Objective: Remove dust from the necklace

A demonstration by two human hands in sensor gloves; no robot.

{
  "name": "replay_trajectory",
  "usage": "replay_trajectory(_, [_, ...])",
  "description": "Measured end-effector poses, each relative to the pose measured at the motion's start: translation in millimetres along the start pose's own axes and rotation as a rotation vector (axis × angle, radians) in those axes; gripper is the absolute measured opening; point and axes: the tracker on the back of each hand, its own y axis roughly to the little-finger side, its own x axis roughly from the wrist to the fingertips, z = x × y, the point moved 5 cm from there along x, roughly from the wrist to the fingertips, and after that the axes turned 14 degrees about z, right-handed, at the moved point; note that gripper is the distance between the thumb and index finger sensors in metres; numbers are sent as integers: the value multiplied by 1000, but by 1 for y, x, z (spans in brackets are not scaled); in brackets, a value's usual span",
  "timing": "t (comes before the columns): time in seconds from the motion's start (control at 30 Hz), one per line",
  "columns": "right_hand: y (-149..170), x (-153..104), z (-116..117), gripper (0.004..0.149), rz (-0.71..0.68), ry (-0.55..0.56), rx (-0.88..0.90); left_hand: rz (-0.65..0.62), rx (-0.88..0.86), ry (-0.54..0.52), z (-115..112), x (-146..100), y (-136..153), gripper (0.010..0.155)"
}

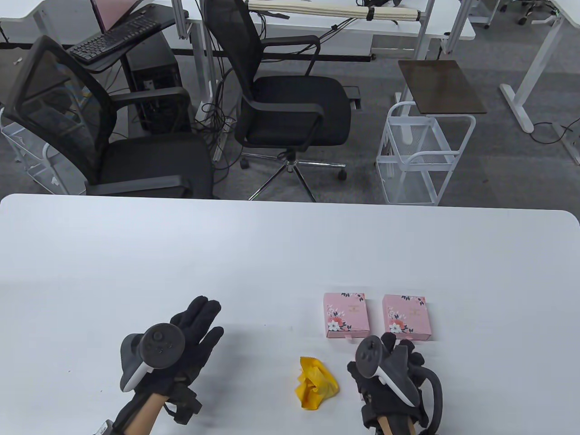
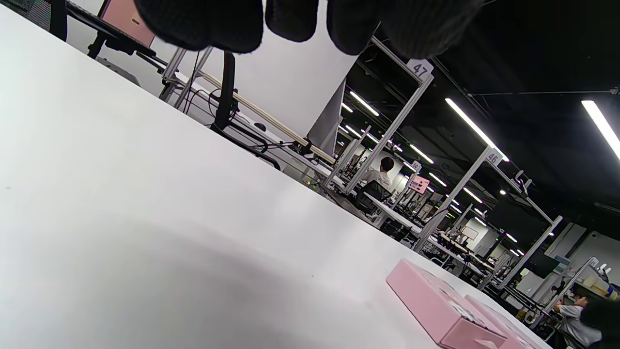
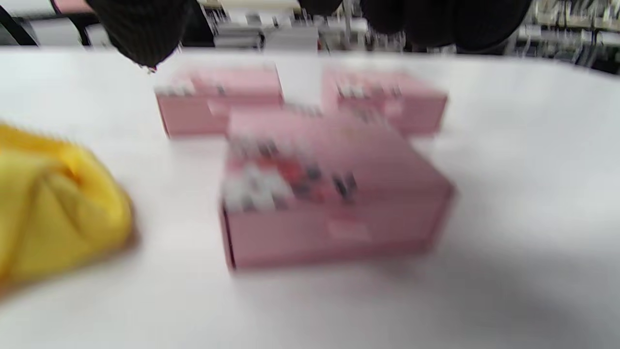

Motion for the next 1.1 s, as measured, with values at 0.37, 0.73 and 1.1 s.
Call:
replay_trajectory(0.37, [-117, -45, -23, 68, -332, 446, 212, -37, 145, -154, 0, -12, -18, 65])
replay_trajectory(0.73, [-135, -41, 40, 92, -386, 182, -231, -14, 558, -122, -25, -19, -37, 84])
replay_trajectory(1.1, [-141, -44, 62, 93, -411, 32, -309, 6, 642, -2, -45, -16, -30, 84])
